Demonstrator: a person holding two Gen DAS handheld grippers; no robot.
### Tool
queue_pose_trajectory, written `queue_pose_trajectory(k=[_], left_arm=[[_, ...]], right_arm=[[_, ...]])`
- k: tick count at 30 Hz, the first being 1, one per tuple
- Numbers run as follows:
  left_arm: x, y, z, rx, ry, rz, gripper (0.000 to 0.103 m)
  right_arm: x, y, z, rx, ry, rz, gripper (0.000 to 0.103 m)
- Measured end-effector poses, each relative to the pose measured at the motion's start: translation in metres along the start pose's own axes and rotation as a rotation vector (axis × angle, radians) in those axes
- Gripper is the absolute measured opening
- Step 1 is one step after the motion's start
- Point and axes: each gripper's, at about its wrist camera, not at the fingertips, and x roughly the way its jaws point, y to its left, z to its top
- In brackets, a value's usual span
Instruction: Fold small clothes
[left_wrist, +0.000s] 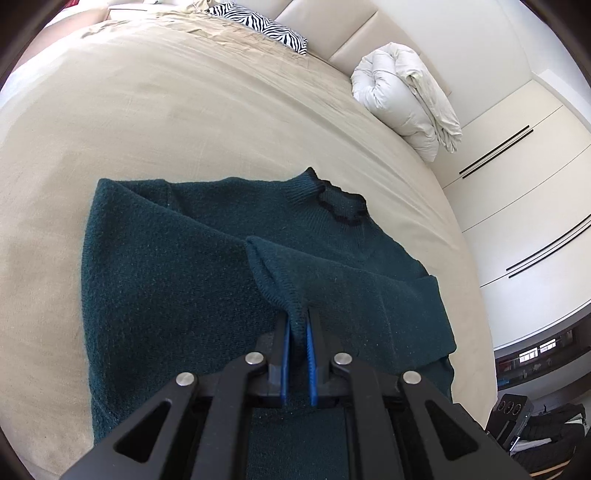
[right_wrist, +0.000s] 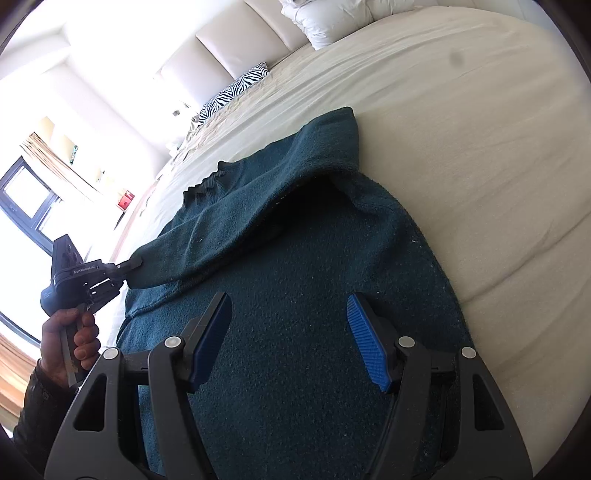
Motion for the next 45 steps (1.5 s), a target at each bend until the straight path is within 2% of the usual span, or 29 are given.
queue_pose_trajectory(k=[6, 17, 22, 26, 32, 37, 41, 45], left_arm=[[-0.001, 0.016, 0.0, -0.028, -0.026, 0.015, 0.009], [0.013, 0.037, -0.006, -0.069, -0.005, 0.004, 0.009], [0.014, 0.041, -0.009, -0.074, -0.005, -0.018, 0.009], [0.017, 0.046, -0.011, -0.079, 0.002, -0.038, 0.009], [0.021, 0.06, -0.009, -0.091, 0.005, -0.084, 0.012], [0.023, 0.061, -0.012, -0.053, -0.008, -0.094, 0.012], [0.025, 0.061, -0.014, -0.035, -0.023, -0.097, 0.012], [0.026, 0.06, -0.015, -0.021, -0.029, -0.092, 0.012]], right_arm=[[0.001, -0.005, 0.005, 0.034, -0.006, 0.008, 0.064], [-0.003, -0.018, 0.016, 0.093, -0.013, 0.046, 0.064], [-0.011, -0.024, 0.045, 0.124, -0.039, 0.09, 0.064], [-0.012, -0.033, 0.086, 0.18, -0.052, 0.174, 0.064], [0.025, -0.049, 0.15, 0.268, -0.002, 0.256, 0.065], [0.073, -0.062, 0.184, 0.337, 0.058, 0.302, 0.065], [0.105, -0.072, 0.2, 0.392, 0.106, 0.351, 0.065], [0.123, -0.076, 0.197, 0.396, 0.168, 0.332, 0.065]])
